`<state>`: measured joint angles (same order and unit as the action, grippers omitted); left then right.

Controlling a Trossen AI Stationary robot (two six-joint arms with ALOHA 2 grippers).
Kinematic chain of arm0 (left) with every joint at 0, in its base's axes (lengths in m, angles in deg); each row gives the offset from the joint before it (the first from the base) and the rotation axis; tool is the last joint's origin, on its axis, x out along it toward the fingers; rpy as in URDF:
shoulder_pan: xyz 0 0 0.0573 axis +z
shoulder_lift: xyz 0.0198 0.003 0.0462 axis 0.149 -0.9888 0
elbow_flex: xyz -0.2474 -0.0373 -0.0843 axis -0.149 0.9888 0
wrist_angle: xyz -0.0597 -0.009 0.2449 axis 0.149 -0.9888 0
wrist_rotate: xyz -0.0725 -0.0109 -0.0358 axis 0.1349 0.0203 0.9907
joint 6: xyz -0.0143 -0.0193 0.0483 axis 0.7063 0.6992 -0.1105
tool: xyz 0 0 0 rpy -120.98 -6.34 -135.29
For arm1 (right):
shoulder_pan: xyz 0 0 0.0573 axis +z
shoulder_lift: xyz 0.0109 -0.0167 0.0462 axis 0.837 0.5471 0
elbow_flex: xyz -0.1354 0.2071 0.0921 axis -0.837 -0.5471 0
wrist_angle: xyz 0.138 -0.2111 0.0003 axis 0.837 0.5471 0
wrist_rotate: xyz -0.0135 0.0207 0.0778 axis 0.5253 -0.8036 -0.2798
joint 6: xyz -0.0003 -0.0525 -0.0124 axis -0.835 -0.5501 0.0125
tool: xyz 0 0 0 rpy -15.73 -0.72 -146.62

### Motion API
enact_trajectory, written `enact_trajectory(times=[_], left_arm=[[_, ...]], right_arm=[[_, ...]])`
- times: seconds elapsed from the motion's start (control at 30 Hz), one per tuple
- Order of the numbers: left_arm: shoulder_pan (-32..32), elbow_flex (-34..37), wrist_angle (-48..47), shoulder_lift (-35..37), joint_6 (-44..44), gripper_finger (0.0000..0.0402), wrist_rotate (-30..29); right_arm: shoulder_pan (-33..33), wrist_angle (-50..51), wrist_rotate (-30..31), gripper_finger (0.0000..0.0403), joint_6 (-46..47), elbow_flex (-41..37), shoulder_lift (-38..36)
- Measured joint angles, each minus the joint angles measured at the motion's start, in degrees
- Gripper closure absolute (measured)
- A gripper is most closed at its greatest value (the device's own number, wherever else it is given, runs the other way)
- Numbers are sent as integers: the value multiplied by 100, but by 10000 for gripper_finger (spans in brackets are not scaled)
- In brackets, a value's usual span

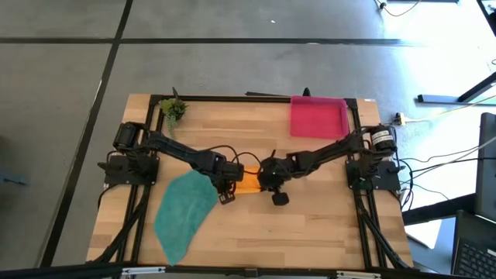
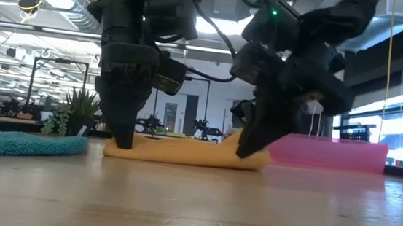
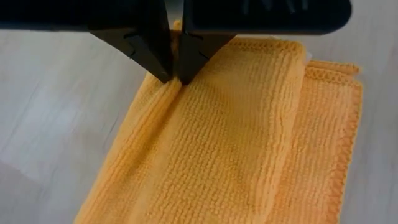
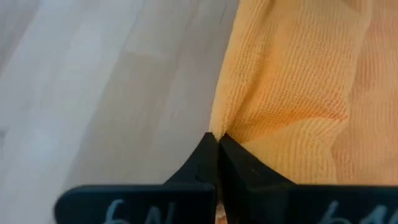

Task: Roll microfiber towels into tight, uniform cylinder then place into a basket
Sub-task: Roll the folded orange microfiber towel

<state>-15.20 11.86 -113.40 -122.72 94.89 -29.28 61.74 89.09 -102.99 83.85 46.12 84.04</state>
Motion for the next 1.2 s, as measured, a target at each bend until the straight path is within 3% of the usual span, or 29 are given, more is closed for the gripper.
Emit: enact_trajectory(times=[0.23,0.53,0.87,1.07,1.2], left_arm=[[-54,18,33,-42,-215,384,-128],[-81,19,129,-57,-519,384,-159],[-119,19,192,-63,-730,384,-194],[-141,19,301,-66,-1023,384,-228],[-140,19,337,-68,-1279,384,-376]], right_arm=[[-337,383,-267,398,488,517,-11],[-903,999,-1860,397,839,593,3],[-1244,1180,-2508,396,1342,584,249],[-1736,1155,-3592,396,1635,619,249],[-2004,1198,-3596,396,1892,614,249]])
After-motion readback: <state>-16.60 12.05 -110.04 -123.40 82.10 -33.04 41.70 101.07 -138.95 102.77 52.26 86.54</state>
